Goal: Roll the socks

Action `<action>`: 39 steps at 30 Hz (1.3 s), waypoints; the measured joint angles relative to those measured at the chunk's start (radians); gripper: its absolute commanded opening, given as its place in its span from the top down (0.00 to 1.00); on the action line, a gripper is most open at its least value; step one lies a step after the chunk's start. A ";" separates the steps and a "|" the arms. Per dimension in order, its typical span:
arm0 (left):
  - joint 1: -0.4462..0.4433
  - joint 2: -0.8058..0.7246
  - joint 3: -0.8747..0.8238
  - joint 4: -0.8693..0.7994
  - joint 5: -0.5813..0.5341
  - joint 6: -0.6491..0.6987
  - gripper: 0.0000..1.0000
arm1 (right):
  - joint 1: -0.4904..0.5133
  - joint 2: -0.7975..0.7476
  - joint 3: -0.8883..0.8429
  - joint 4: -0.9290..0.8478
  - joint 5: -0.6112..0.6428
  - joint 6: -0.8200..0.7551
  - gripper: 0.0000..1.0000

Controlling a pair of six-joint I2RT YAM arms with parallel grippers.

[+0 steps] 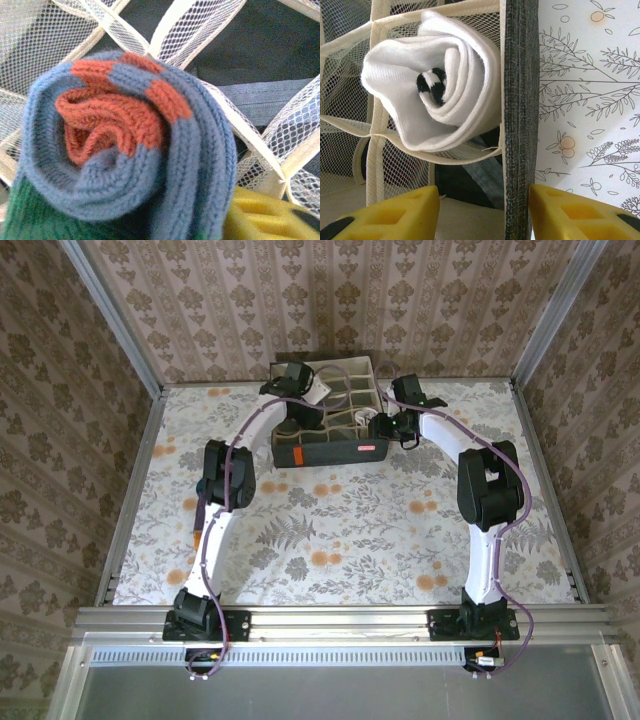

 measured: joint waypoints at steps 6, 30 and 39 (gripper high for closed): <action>0.000 -0.033 0.011 -0.021 0.000 0.034 0.21 | 0.004 0.007 0.047 -0.048 0.004 0.000 0.48; 0.204 -0.726 -0.595 -0.009 -0.013 -0.224 0.49 | 0.099 -0.167 0.026 -0.102 0.066 -0.027 0.40; 0.457 -0.934 -1.282 0.043 0.052 -0.504 0.56 | 0.243 -0.296 -0.129 -0.082 0.128 -0.066 0.41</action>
